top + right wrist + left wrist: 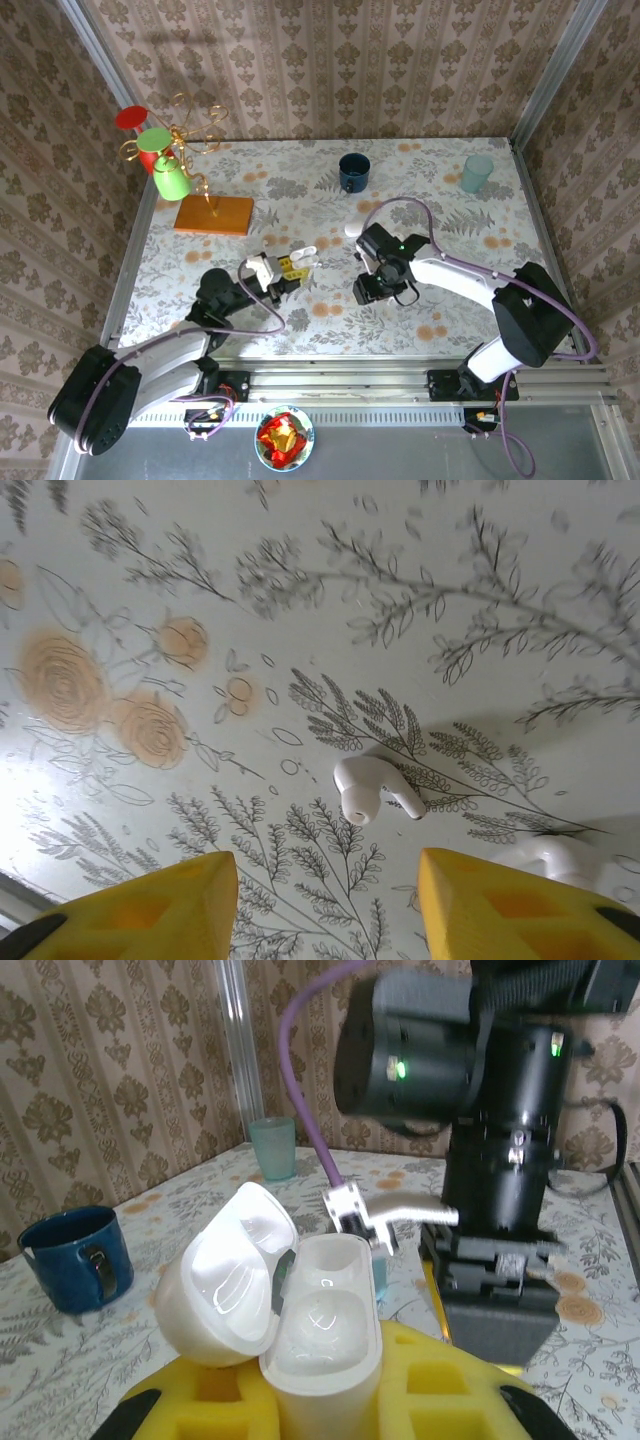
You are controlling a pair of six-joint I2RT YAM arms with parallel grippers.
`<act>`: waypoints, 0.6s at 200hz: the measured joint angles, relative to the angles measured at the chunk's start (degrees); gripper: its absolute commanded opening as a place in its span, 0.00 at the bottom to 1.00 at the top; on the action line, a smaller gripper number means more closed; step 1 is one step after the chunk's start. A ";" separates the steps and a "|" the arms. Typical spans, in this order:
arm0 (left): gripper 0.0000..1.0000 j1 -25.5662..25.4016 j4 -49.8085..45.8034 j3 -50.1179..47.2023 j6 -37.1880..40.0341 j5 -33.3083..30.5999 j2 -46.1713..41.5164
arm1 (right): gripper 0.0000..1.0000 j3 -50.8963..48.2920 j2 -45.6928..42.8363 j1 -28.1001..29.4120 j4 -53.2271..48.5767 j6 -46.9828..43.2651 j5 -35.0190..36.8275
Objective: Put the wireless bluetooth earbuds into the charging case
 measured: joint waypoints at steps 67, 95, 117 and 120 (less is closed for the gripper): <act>0.00 3.06 -6.16 -2.38 -3.21 -13.27 -7.21 | 0.48 21.35 16.41 6.51 -19.43 -8.98 13.81; 0.00 4.81 -9.35 -2.78 -3.48 -17.55 -11.78 | 0.46 26.60 22.82 9.62 -24.96 -11.72 17.88; 0.00 4.90 -10.14 -2.93 -3.41 -19.93 -12.66 | 0.46 28.48 25.97 10.82 -27.80 -13.29 19.19; 0.00 4.90 -10.12 -3.02 -3.39 -20.11 -12.66 | 0.46 28.70 26.32 10.88 -28.15 -13.44 19.23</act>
